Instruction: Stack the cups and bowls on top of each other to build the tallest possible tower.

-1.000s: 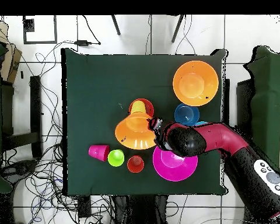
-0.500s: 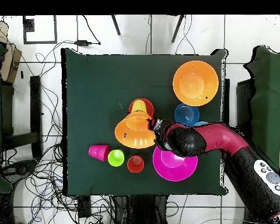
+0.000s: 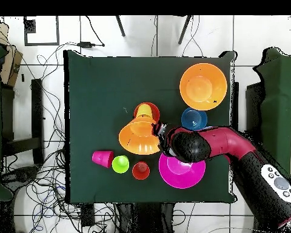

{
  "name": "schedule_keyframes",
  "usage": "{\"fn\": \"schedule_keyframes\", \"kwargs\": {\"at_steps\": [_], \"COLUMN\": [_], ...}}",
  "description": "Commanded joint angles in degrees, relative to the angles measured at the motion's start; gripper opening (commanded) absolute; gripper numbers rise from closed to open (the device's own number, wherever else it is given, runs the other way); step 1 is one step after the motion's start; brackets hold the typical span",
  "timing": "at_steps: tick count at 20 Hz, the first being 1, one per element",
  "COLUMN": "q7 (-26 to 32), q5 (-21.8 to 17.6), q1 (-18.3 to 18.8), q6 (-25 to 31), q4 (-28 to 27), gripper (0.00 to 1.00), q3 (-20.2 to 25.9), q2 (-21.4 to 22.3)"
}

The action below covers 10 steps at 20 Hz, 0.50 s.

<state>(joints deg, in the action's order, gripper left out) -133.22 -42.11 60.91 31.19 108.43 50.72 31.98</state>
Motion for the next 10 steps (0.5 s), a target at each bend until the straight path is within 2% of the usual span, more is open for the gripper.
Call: {"fn": "schedule_keyframes", "kwargs": {"at_steps": [1, 5, 9, 10], "q7": [0.7, 0.08, 0.31, 0.41], "q5": [-2.64, -0.93, -1.31, -1.19], "q1": [-5.66, -7.52, -8.23, -8.29], "q6": [-3.81, -2.98, -4.1, -4.42], "q4": [-1.18, -2.33, -3.44, -3.29], "gripper": [1.0, 1.0, 1.0, 0.0], "q3": [-3.76, -3.82, -4.36, -4.59], "q2": [1.15, 2.34, 2.5, 2.62]}}
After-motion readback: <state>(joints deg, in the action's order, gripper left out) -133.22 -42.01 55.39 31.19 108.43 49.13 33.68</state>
